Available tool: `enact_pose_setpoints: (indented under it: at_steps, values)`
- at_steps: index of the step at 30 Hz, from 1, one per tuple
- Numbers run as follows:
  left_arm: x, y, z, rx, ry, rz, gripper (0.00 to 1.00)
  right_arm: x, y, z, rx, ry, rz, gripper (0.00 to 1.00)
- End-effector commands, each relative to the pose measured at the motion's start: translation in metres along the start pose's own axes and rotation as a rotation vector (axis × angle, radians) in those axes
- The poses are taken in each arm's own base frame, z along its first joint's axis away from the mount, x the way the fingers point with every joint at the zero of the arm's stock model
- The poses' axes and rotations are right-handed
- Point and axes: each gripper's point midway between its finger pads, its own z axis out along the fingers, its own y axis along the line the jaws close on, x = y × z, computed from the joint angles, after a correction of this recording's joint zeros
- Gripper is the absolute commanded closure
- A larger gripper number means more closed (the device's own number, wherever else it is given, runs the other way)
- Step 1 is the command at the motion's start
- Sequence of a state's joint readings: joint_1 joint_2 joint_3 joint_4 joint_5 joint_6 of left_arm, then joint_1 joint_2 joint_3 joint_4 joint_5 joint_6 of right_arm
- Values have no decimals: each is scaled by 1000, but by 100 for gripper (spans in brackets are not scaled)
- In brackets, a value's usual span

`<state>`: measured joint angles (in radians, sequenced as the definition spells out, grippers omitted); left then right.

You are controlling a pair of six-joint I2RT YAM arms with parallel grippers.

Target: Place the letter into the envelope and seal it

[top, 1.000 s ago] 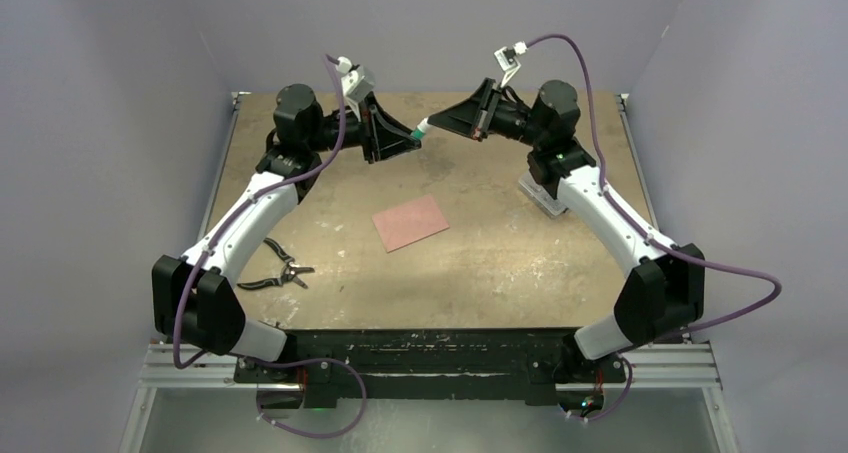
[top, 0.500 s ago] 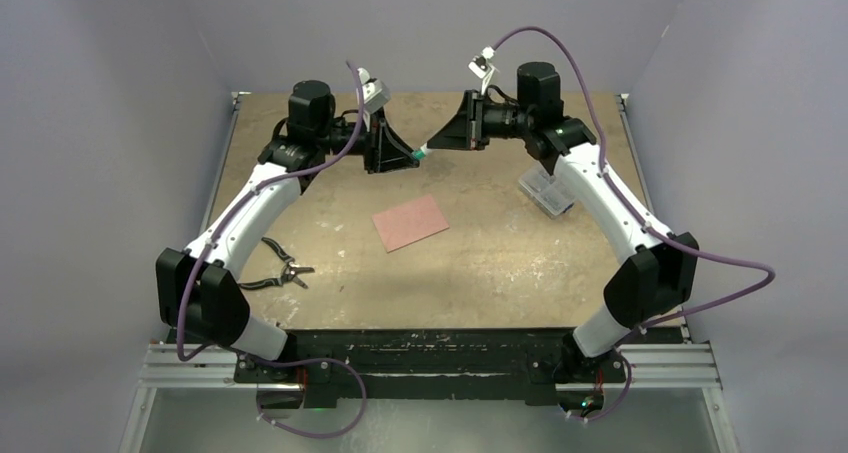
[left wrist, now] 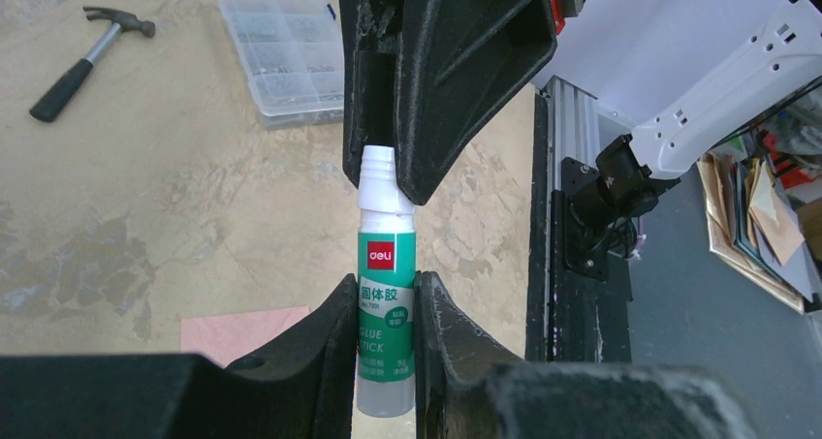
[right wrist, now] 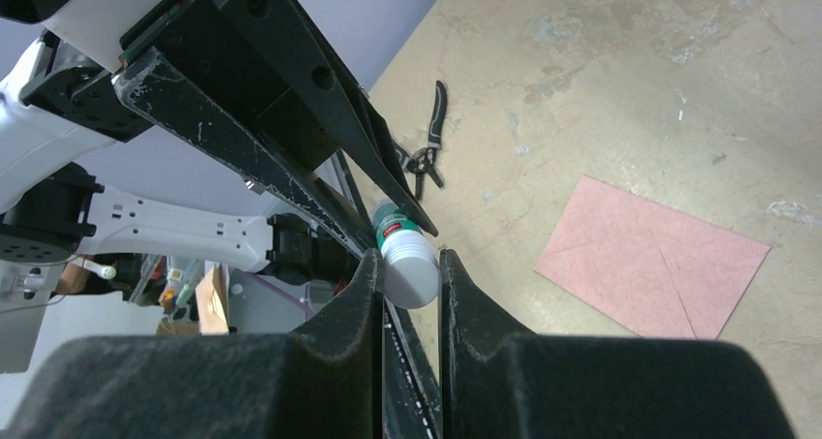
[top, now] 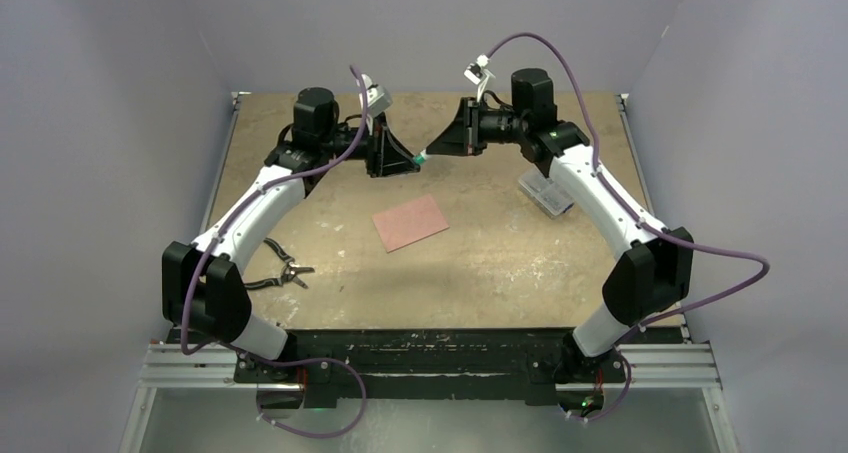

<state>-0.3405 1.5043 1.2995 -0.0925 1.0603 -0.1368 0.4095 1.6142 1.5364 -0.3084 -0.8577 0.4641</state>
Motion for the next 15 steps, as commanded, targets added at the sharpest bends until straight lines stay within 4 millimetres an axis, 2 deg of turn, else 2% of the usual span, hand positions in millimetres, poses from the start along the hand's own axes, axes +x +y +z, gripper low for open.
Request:
enact_pose_setpoints:
  at_steps: [1,9,12,15]
  values:
    - [-84,-31,-2,38,-235,308,100,67,5,26,-77,194,120,100]
    - [-91,-34,-1,58,-260,340,100,99,3,41,-97,298,148,100]
    - [-92,-38,0,99,-240,377,100,112,-1,42,-103,347,157,100]
    - [-88,-36,1,104,-212,390,100,116,6,40,-153,371,152,100]
